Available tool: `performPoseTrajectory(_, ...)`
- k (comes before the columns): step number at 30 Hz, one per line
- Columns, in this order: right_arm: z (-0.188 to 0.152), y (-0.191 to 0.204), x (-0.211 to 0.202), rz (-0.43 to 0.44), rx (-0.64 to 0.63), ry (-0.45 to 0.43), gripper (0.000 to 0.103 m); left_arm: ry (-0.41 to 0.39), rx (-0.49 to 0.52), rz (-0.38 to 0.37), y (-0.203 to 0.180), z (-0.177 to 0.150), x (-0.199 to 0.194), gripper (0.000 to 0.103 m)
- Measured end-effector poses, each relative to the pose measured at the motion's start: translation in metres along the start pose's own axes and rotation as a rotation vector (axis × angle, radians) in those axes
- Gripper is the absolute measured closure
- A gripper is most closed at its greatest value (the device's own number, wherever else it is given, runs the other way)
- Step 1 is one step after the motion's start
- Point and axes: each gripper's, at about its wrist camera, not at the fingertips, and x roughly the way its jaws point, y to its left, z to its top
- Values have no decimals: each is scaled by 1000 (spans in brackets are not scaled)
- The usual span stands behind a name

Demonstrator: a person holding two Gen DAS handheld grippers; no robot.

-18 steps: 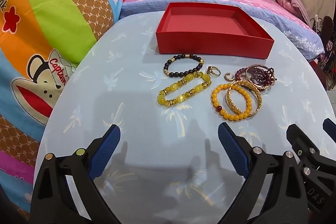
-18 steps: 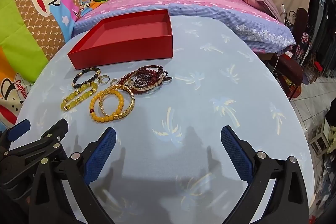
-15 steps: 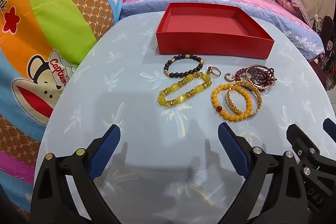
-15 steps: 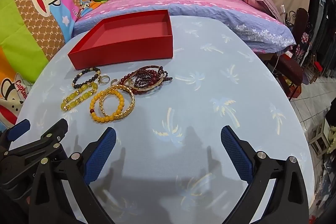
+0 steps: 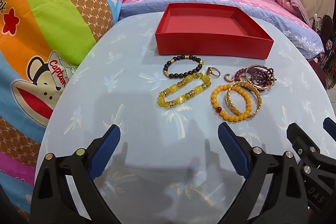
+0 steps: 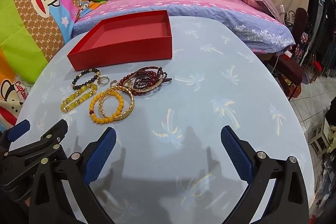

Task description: Organize jewelry

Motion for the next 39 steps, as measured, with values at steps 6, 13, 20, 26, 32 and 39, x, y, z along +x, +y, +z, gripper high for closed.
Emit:
performPoseTrajectory(6, -3, 1, 5, 0, 0, -1, 7, 4, -2, 0, -1, -1, 0, 13)
performPoseTrajectory(13, 0, 0, 0, -1, 1, -2, 7, 5, 0, -4, 1, 0, 0, 13)
performPoseTrajectory(20, -1, 0, 0, 0, 2, 0, 7, 8, -2, -6, 1, -1, 1, 13)
performPoseTrajectory(26, 0, -2, 1, -1, 0, -3, 7, 7, -2, -9, 1, -2, 2, 13)
performPoseTrajectory(32, 0, -3, 4, -2, 11, 1, 7, 8, -15, -4, 5, -1, 4, 13)
performPoseTrajectory(39, 3, -1, 6, 1, 4, 5, 7, 16, -22, -7, 9, 3, 5, 13)
